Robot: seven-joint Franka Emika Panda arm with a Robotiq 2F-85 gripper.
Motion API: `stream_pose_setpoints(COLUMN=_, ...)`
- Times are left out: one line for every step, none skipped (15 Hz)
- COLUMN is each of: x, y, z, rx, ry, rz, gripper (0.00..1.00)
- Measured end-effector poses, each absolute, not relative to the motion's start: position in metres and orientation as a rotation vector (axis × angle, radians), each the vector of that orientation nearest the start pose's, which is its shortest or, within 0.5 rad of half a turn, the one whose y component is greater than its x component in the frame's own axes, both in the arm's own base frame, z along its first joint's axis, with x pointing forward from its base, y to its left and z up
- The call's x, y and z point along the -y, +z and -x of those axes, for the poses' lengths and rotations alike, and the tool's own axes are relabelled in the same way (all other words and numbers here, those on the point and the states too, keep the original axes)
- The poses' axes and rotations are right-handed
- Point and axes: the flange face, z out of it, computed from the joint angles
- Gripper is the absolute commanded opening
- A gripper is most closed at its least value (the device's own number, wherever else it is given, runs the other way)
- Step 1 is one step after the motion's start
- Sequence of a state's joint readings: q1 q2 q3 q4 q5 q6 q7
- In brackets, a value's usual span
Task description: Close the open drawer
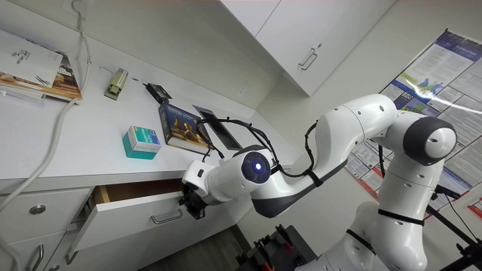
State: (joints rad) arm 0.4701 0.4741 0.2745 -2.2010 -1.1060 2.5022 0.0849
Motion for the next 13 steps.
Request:
stream_pose_setpoints(x=-0.373, y=0.161, z=-0.382, rx=-1.922, ry=0.156, rz=-1.902, gripper=0.0)
stream_pose_setpoints(x=-0.378, y=0.166, z=-0.38, rx=-1.92, ry=0.164, rz=-1.935, gripper=0.0)
stream_pose_setpoints(x=-0.384, y=0.172, z=-0.378, rx=-1.915, ry=0.173, rz=-1.972, gripper=0.0)
stream_pose_setpoints(x=-0.39, y=0.182, z=-0.375, rx=-1.915, ry=0.184, rz=-2.004, gripper=0.0)
stream_pose_setpoints(x=-0.396, y=0.193, z=-0.372, rx=-1.908, ry=0.191, rz=-2.043, gripper=0.0)
stream_pose_setpoints(x=-0.401, y=0.205, z=-0.369, rx=-1.9, ry=0.199, rz=-2.081, gripper=0.0)
stream_pose_setpoints(x=-0.404, y=0.218, z=-0.368, rx=-1.896, ry=0.203, rz=-2.12, gripper=0.0)
stream_pose_setpoints(x=-0.406, y=0.23, z=-0.366, rx=-1.897, ry=0.197, rz=-2.158, gripper=0.0)
stream_pose_setpoints(x=-0.407, y=0.241, z=-0.366, rx=-1.897, ry=0.192, rz=-2.198, gripper=0.0)
stream_pose_setpoints(x=-0.407, y=0.251, z=-0.367, rx=-1.897, ry=0.19, rz=-2.23, gripper=0.0)
stream_pose_setpoints(x=-0.406, y=0.259, z=-0.368, rx=-1.9, ry=0.183, rz=-2.259, gripper=0.0)
stream_pose_setpoints(x=-0.405, y=0.265, z=-0.368, rx=-1.906, ry=0.173, rz=-2.287, gripper=0.0)
stream_pose_setpoints(x=-0.404, y=0.27, z=-0.369, rx=-1.91, ry=0.162, rz=-2.312, gripper=0.0)
